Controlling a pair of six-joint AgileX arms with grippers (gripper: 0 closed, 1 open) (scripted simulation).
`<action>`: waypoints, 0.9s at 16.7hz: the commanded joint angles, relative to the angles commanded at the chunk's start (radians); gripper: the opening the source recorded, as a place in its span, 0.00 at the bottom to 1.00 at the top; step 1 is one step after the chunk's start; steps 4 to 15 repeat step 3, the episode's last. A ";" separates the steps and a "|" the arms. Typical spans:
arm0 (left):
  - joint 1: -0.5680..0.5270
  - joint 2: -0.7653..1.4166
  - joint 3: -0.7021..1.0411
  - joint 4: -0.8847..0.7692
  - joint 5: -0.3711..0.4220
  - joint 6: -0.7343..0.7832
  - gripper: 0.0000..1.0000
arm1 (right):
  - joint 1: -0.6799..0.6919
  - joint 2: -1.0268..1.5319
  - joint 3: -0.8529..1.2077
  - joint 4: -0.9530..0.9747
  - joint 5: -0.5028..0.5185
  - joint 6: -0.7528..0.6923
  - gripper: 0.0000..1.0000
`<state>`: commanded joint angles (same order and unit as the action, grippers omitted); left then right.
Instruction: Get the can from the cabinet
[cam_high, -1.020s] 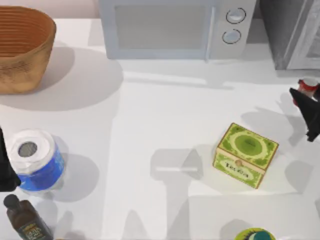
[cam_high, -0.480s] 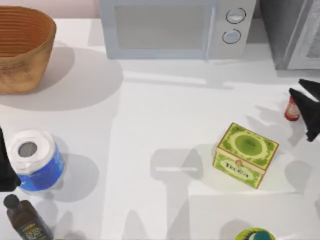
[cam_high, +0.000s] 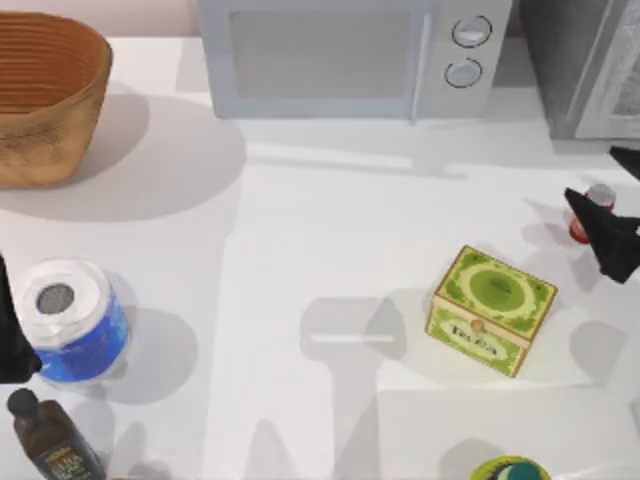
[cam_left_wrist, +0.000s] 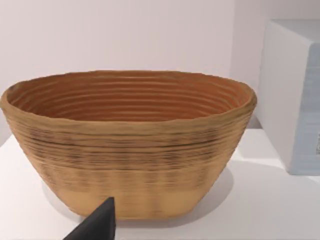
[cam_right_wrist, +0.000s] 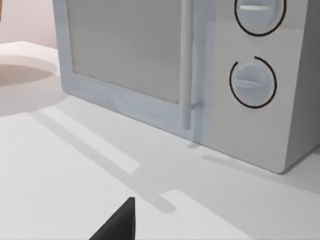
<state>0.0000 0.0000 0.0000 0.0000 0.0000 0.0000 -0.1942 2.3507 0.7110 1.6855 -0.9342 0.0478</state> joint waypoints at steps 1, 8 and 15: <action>0.000 0.000 0.000 0.000 0.000 0.000 1.00 | 0.000 0.000 0.000 0.000 0.000 0.000 1.00; 0.000 0.000 0.000 0.000 0.000 0.000 1.00 | 0.000 0.000 0.000 0.000 0.000 0.000 1.00; 0.000 0.000 0.000 0.000 0.000 0.000 1.00 | 0.000 0.000 0.000 0.000 0.000 0.000 1.00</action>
